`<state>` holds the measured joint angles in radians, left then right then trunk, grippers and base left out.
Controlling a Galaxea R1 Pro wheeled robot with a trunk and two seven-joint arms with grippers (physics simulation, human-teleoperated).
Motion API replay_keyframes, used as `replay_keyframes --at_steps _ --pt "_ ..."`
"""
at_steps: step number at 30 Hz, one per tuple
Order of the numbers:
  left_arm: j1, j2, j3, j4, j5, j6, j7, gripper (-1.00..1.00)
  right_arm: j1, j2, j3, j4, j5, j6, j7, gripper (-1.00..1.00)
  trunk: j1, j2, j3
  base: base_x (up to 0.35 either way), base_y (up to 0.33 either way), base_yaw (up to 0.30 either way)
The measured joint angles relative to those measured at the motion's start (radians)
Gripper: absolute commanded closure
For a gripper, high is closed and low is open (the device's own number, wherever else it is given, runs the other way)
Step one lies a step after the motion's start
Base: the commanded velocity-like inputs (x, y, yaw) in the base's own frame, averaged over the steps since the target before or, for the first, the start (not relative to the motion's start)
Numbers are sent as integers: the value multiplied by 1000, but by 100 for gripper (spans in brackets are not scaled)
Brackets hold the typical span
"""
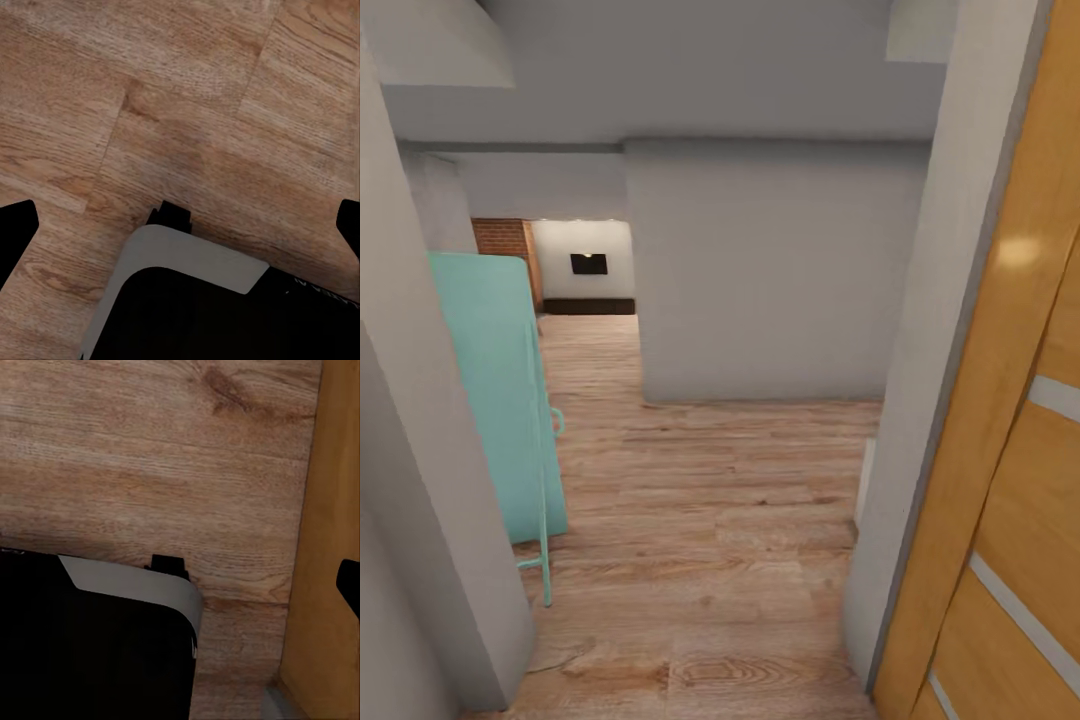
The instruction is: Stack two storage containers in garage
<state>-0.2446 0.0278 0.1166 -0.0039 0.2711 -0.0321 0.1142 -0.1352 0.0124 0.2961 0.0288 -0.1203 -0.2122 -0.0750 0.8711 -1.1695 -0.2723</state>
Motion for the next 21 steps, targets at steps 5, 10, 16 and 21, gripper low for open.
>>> replay_keyframes --at_steps 5,10,16,21 --pt "0 0 -1 0 0 0 0 -100 0 2 0 0 0 -5 -5 -100 0 0 0 322 0 14" --pt "0 0 -1 0 0 0 0 -100 0 4 0 0 0 -4 -6 -100 0 0 0 322 0 4" --pt "0 0 -1 0 0 1 0 -100 0 6 0 0 0 -8 -7 -100 0 0 0 322 0 165" --pt "0 0 -1 0 0 2 0 -100 0 3 -4 0 -1 -1 -5 -100 0 0 0 322 0 193"
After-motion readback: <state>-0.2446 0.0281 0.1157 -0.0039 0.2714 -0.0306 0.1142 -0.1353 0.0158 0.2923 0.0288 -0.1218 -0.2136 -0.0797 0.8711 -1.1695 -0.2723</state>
